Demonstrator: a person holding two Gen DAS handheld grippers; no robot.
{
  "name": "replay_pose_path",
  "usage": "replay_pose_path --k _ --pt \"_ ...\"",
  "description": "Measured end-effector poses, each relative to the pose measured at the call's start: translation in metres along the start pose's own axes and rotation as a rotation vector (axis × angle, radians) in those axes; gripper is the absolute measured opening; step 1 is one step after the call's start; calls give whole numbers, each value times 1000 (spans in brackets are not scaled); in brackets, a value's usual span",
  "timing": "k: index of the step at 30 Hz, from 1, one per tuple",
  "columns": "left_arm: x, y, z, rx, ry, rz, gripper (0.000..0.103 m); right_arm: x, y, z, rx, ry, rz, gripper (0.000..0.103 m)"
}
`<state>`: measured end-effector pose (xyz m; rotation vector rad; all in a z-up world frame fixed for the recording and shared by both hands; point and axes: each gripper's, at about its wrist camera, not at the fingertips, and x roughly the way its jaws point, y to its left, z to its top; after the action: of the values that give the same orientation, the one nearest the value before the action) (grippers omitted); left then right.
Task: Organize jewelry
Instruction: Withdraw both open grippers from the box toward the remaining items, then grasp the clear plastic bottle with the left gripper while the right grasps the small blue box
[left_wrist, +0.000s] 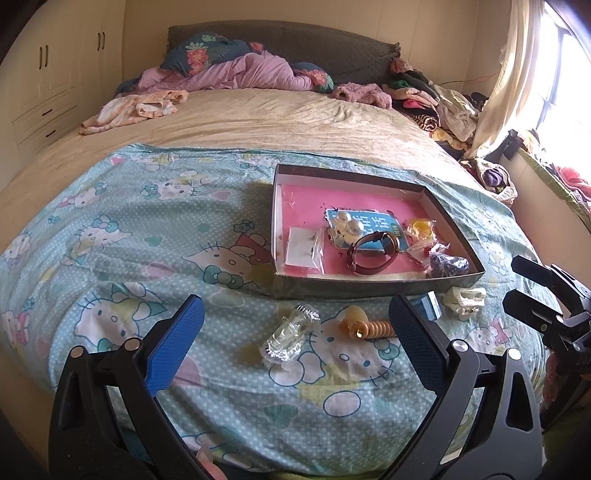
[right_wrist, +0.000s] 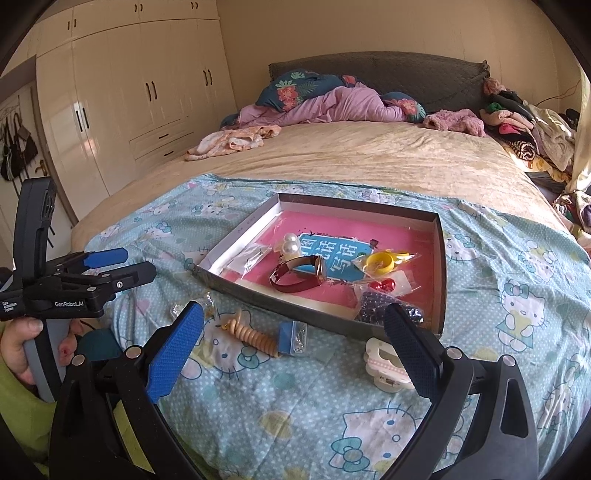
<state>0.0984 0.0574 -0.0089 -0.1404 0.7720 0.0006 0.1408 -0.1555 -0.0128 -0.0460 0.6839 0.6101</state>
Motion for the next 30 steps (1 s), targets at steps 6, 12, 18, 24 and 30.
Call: replay_pose_path --k 6,12,18,24,30 --pt "15 4 -7 2 30 20 93 15 0 -6 18 35 6 97" --pt "30 11 -12 -2 64 38 93 34 -5 -15 44 82 1 97" --pt "47 15 -20 10 104 63 93 56 -6 -24 54 136 15 92" --pt "55 21 -22 -7 124 59 93 83 -8 -30 43 195 20 64" --pt "66 21 -24 -1 153 47 80 106 -6 -34 19 234 32 38"
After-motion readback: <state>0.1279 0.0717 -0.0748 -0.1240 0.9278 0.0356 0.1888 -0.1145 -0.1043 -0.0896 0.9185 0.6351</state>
